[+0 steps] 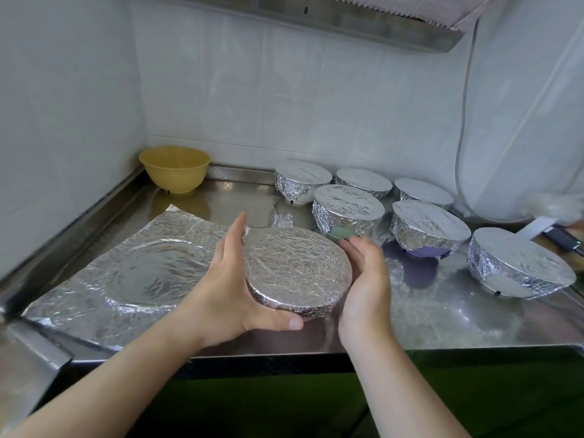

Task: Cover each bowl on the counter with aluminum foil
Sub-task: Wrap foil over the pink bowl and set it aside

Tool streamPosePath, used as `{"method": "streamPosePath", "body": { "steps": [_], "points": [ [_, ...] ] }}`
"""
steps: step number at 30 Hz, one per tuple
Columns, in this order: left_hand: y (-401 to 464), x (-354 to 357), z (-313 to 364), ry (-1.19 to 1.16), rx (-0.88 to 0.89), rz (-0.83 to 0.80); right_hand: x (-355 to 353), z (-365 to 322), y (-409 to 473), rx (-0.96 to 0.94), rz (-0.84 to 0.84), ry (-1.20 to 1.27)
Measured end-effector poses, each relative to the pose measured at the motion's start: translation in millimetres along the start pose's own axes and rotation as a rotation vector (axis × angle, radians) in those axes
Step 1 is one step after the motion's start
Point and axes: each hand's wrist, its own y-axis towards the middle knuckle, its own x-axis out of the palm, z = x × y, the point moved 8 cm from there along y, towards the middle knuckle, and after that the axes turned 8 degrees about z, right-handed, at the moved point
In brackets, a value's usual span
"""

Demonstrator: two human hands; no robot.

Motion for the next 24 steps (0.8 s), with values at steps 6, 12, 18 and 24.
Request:
{"method": "streamPosePath", "body": {
  "steps": [6,12,18,24],
  "points": [
    [-1.1,6.6,-4.2,-0.107,-0.010,0.030,7.1,12.7,-11.8,-0.063,0.066,-0.004],
    [-6.9,7.1,-1.9,-0.073,0.011,0.119,8.2,17.5,-3.4,-0.060,0.055,0.026],
    [-1.0,2.7,-2.4,-0.092,-0.001,-0.010,3.8,6.2,-2.3,0.008,0.009,-0.013],
    [-0.6,2.4,-1.2,-0.150,0.009,-0.048,-2.7,7.4,-8.6,-0.134,0.056,-0.102]
  ]
}}
